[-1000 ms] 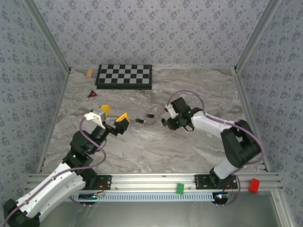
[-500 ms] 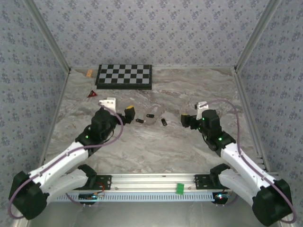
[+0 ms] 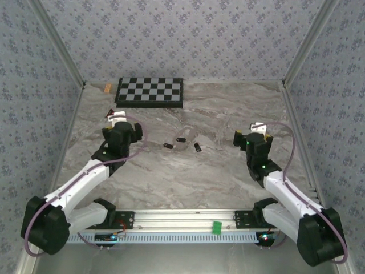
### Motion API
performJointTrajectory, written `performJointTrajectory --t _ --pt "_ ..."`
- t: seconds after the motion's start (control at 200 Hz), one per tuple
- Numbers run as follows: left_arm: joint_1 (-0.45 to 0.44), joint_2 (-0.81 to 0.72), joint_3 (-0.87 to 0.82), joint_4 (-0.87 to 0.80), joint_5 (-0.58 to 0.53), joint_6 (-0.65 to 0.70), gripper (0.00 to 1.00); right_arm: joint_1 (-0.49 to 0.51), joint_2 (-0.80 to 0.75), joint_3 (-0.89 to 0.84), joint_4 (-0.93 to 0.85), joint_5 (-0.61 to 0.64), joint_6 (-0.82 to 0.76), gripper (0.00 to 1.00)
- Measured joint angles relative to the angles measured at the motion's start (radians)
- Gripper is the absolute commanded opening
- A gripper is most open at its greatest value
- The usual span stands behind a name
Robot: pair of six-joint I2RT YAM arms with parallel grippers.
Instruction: Put the keys on the keyring
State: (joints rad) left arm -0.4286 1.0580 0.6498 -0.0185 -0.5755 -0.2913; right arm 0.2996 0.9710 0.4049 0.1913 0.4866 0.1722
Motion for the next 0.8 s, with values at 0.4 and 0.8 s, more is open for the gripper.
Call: performJointTrajectory --t 0.4,0.8 --pt "0.329 0.18 -0.171 0.262 0.153 0.25 1.0 -0.074 0.335 -0.033 0.4 0.079 -0.171 1.0" --pt "0.431 0.406 -0.251 0.721 0.415 0.265 1.0 -0.201 0.529 -0.182 0.851 -0.1 -0.229 1.0"
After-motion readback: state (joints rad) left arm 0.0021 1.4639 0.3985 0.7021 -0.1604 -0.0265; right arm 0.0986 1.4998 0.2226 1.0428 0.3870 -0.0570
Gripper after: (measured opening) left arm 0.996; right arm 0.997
